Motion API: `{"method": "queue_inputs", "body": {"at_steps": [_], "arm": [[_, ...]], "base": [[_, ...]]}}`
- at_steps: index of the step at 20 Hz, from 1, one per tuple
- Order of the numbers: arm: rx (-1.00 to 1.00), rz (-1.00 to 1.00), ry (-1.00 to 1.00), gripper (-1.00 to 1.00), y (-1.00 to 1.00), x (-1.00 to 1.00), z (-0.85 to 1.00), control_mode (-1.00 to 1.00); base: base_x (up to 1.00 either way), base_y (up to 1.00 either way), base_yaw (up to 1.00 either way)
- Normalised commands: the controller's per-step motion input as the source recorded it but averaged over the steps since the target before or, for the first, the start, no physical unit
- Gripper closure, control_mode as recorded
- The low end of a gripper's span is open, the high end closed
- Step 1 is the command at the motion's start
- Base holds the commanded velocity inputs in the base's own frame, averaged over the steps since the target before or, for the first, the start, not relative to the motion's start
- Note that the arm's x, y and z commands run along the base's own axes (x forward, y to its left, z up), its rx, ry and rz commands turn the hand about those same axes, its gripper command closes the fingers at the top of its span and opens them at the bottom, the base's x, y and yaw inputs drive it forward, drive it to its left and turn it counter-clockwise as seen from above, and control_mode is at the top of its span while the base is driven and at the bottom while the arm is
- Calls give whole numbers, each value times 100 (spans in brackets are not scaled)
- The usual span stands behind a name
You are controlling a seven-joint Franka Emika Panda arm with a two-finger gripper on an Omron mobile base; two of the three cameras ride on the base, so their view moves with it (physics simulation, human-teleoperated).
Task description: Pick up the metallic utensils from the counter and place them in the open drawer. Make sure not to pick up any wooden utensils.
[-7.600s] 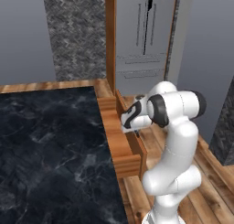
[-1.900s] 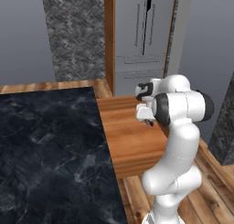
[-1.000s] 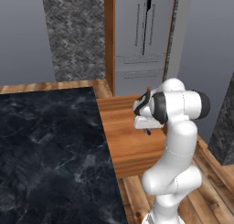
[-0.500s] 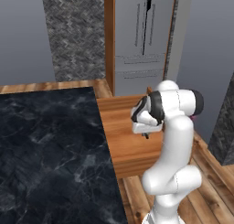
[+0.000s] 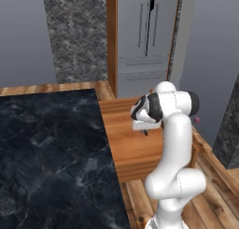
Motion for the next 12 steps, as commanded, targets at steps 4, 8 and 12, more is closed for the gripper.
{"method": "queue_inputs", "body": {"at_steps": [4, 8, 12], "arm": [[0, 0, 0, 100, 0, 27, -8, -100], [0, 0, 0, 100, 0, 1, -31, -100], [0, 0, 0, 100, 0, 0, -45, -100]], "base": [[0, 0, 0], [0, 0, 0], [0, 0, 0]]}}
